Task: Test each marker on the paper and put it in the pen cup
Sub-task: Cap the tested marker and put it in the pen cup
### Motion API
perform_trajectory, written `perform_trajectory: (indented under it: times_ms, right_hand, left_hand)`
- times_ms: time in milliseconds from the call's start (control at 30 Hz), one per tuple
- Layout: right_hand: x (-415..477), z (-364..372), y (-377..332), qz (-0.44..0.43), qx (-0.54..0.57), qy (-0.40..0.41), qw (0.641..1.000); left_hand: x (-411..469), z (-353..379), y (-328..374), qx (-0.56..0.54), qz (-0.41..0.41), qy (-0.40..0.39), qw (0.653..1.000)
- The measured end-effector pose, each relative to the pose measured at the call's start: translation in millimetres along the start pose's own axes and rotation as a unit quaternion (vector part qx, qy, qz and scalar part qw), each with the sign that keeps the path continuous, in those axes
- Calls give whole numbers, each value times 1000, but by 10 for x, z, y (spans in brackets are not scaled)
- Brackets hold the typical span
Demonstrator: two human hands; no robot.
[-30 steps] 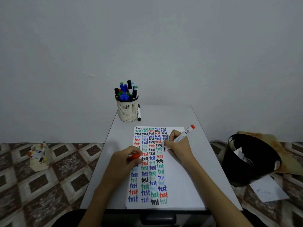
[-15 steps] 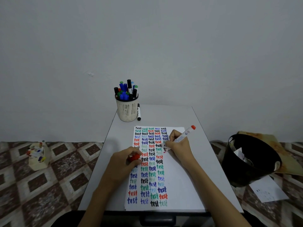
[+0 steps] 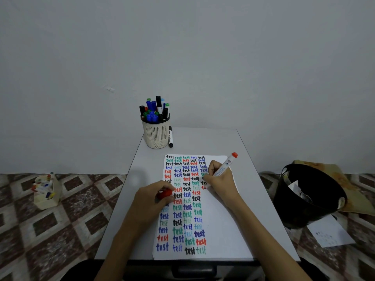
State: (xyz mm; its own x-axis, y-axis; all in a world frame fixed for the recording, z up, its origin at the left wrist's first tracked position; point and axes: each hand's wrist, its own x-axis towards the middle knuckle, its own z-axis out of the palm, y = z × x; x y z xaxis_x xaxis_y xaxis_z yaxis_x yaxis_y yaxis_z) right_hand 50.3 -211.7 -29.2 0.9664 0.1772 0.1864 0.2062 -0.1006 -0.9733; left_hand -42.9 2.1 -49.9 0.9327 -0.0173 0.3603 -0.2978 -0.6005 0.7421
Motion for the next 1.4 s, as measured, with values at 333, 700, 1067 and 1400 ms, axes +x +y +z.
perform_trajectory:
  times_ms: [333, 700, 1067, 1400]
  right_hand:
    - [-4, -1, 0, 5, -3, -3, 1000]
    - [-25, -4, -26, 11, 7, 16, 1000]
    - [-34, 2, -38, 9, 1, 40, 999]
    - [-20, -1, -14, 7, 7, 24, 1000]
  left_hand:
    - [2, -4, 0, 3, 4, 2, 1000]
    - [7, -13, 21, -2, -2, 5, 1000]
    - [11, -9, -2, 4, 12, 4, 1000]
    - [11, -8, 9, -1, 7, 4, 1000]
